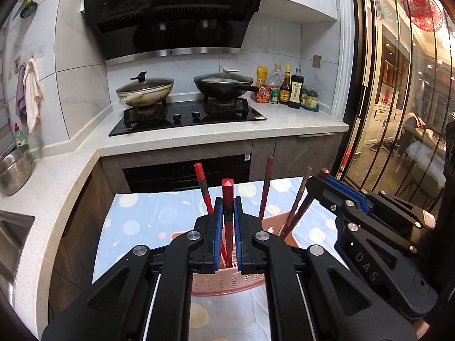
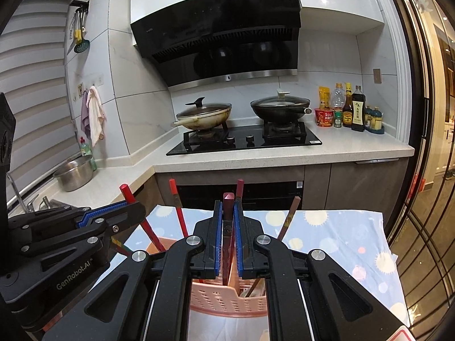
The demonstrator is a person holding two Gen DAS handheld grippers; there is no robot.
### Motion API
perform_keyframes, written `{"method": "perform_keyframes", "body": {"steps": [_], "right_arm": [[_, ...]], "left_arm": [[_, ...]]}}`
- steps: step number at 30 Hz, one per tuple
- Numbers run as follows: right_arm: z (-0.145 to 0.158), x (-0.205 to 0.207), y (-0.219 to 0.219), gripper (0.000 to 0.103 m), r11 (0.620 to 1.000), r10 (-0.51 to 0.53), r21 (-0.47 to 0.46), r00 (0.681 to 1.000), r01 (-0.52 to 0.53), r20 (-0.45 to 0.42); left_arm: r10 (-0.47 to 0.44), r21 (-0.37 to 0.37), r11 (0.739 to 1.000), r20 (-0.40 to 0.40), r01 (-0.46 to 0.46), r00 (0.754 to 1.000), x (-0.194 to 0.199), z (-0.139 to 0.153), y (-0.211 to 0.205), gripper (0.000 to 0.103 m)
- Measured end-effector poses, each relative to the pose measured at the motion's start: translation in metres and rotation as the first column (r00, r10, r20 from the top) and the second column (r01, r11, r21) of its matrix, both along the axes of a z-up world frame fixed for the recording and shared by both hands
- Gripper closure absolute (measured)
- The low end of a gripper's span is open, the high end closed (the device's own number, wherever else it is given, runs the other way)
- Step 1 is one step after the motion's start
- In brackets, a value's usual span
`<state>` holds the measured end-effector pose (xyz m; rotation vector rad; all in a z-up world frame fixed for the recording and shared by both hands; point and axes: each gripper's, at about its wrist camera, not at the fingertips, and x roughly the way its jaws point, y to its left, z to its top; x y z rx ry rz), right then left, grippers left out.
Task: Organize utensils
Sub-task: 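Insert both chopsticks into the pink holder and open both grippers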
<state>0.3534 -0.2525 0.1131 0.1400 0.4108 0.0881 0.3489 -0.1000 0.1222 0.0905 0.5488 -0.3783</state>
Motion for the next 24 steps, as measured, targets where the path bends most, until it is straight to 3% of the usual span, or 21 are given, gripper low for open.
{"method": "perform_keyframes", "body": {"steps": [3,5,6,7,24], "right_arm": [[-0.002,-0.007,-0.003,0.079,1.000,-0.010,0.005,1.000,0.010,0.010],[-0.002,-0.013,-0.005,0.070,1.000,-0.015,0.014,1.000,0.014,0.019],[-0.002,-0.016,-0.006,0.070,1.000,-0.016,0.016,1.000,0.016,0.022],[-0.003,-0.019,-0.007,0.070,1.000,-0.017,0.016,1.000,0.016,0.024],[-0.022,-0.108,0.005,0.069,1.000,0.004,-0.022,1.000,-0.004,0.000]], "left_arm": [[0.009,-0.008,1.000,-0.004,-0.010,1.000,-0.004,-0.003,0.004,0.093],[0.025,-0.010,1.000,-0.001,-0.025,1.000,-0.007,-0.003,0.007,0.081],[0.031,-0.013,0.999,0.004,-0.031,1.000,-0.009,-0.003,0.009,0.067],[0.040,-0.016,0.999,0.013,-0.039,0.999,-0.012,-0.002,0.011,0.060],[0.035,0.013,0.999,0.027,-0.035,0.999,-0.075,-0.015,0.027,0.050]]}}
